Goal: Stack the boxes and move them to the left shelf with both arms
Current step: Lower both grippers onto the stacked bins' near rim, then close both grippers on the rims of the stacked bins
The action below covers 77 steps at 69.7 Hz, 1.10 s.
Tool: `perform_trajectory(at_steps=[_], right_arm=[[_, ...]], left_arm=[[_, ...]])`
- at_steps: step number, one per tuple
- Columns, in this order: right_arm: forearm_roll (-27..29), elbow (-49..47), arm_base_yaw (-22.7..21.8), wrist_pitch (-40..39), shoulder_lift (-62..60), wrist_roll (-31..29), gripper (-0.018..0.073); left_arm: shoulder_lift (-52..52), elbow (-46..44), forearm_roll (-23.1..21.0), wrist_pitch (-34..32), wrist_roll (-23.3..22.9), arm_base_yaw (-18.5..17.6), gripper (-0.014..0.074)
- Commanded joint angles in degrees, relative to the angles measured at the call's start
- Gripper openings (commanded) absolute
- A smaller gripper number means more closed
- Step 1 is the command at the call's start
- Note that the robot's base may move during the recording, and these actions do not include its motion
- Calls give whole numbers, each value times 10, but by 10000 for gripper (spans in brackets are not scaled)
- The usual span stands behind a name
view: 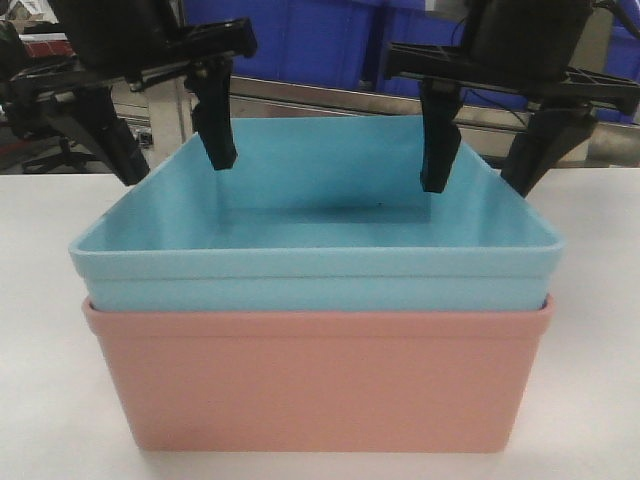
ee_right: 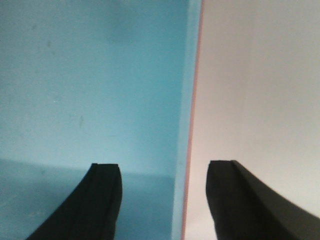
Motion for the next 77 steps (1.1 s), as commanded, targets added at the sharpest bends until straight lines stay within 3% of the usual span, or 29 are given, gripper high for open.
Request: perform_trajectory(at_steps=[1,41,77], right_arm=[[-11,-13,-1,-2,-31,11,479],[-32,-13,16,35,8,46,479],[-71,-13,16,58,8,46,479]], left_arm=[[-13,-21,5,-1,-26,-4,386],[30,-21,16,70,-35,-4,385],[30,-21,34,80,-35,-4,385]])
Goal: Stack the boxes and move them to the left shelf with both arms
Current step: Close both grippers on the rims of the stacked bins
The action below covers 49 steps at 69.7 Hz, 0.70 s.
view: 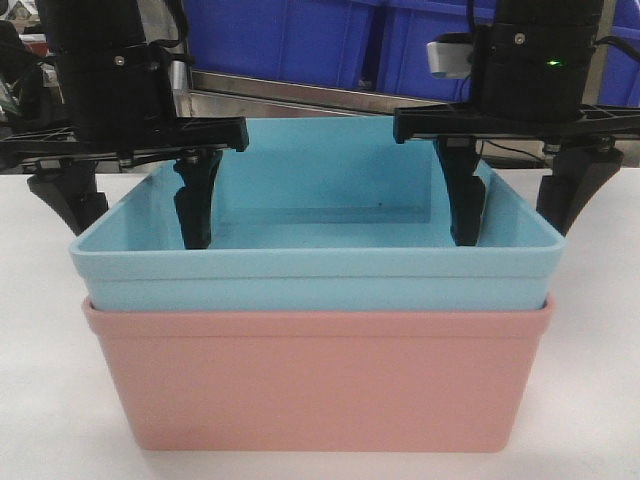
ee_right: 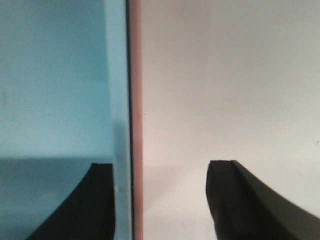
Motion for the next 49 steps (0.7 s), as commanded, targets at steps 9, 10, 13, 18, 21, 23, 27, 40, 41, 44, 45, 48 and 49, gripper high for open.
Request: perform_trajectory(at_steps=[9,10,13,18,21,23,27,40,41,44,45,48,49], right_arm=[[-10,-13,-1,-6,-28,-10,479],[-10,-13,-1,-6,-28,-10,479],[-10,-13,-1,-7,-28,-10,479],[-10,-13,-1,-8,-28,-10,479],[-10,-13,-1,-10,-28,-10,479],[-10,-13,-1,-10,-28,-10,479],[-10,-13,-1,-13,-28,-10,479],[-5,-13,-1,-15,-28,-10,477],[-5,-13,-1,-15,-28,-10,477],[-2,-13,0,-15,-28,-10,477],[1,-13,0,-15,-28,-10,477],[1,-13,3,-15,-28,-10,477],[1,-13,4,-15,-28,-10,477]], left_arm=[[-29,-20,4,4,-7,-4,385],[-29,-20,4,4,-7,-4,385],[-29,-20,4,4,-7,-4,385],[-29,-20,4,4,-7,-4,385],[-29,-20,4,4,-7,-4,385],[-29,-20,4,4,-7,-4,385],[-29,-20,2,4,-7,-4,384],[-29,-20,-9,4,-7,-4,326],[-29,-20,-10,3,-7,-4,318],[-29,-20,-16,2,-7,-4,303],[-29,-20,-19,2,-7,-4,300],[-29,-20,-19,-1,-7,-4,298],[-29,-20,-19,0,-7,-4,298]])
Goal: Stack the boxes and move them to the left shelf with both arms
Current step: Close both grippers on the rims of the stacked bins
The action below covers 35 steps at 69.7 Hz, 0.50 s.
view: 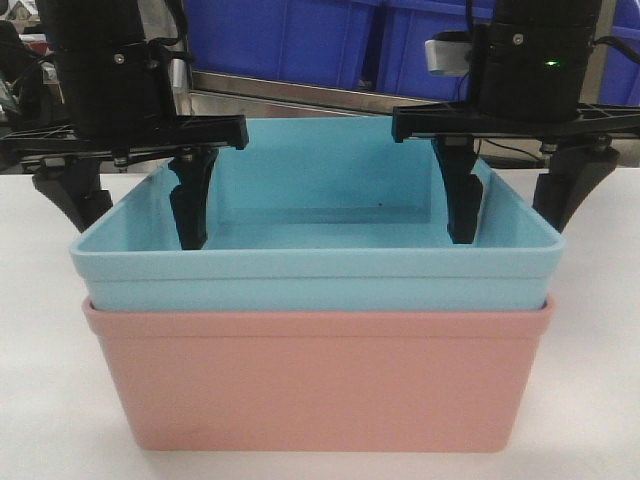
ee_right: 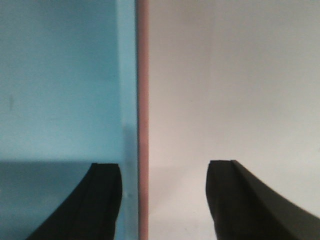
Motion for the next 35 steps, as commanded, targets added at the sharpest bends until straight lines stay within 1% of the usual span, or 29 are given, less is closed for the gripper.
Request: perform_trajectory(at_steps=[1,12,23,35], right_arm=[[0,-13,4,-7,-28,-5,477],[1,-13,20,-20,-28,-5,477],[2,-13,20,-19,-27,-5,477],[2,-13,20,-19,-26,-5,477]], left_arm=[[-29,-16,-11,-1,-6,-5,298],[-27,-16,-13,-3,-6,-7,298],[-23,-16,-16,-2,-6,-7,298],[-23,-16,-16,-7,-6,-18,298]])
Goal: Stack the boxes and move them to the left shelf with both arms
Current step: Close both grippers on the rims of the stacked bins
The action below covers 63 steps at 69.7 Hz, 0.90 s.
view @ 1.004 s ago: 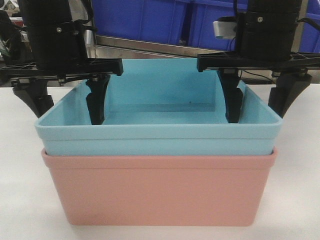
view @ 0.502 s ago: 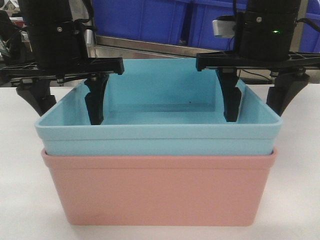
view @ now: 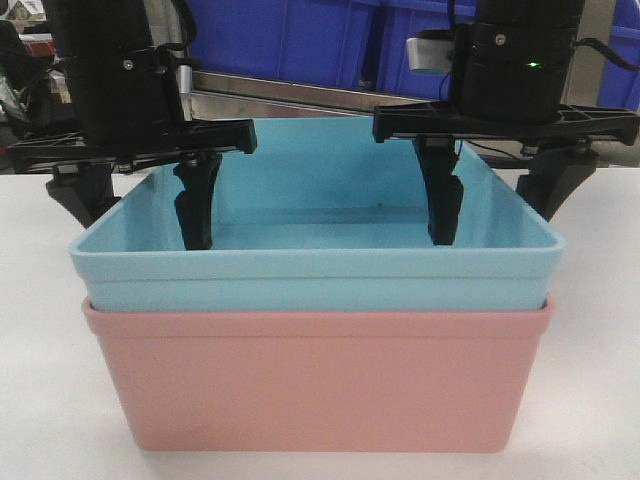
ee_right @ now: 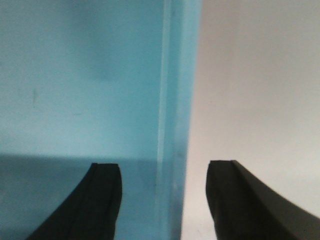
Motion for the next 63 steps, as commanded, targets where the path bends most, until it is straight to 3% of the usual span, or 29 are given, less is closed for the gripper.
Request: perform_trajectory(at_steps=[1,18,34,39,47,50,63], right_arm=[[-4,-13,0,-8,-26,-5,477],[-4,-13,0,-8,-18,-5,460],[-4,-13,0,-6,-18,-5,247],[-4,-13,0,-6,-18,-5,179],[-4,-13,0,-6,-18,-5,46],[-3,-13,0,-6,-18,-5,50],[-2,-13,0,-6,-18,-5,53]], left_arm=[[-29,-16,-8,-6,-6,-11,298],[-29,-16,-8,-11,-6,-15,298],[-29,-16,-8,-12,-6,-15,289],[-29,-16,-8,-12,-6,-15,230],[-29,-16,-10,-12,-6,-15,36],[-29,-16,-13,-14,-6,-15,-25],[-29,-16,-19,-17,-6,-15,-6]])
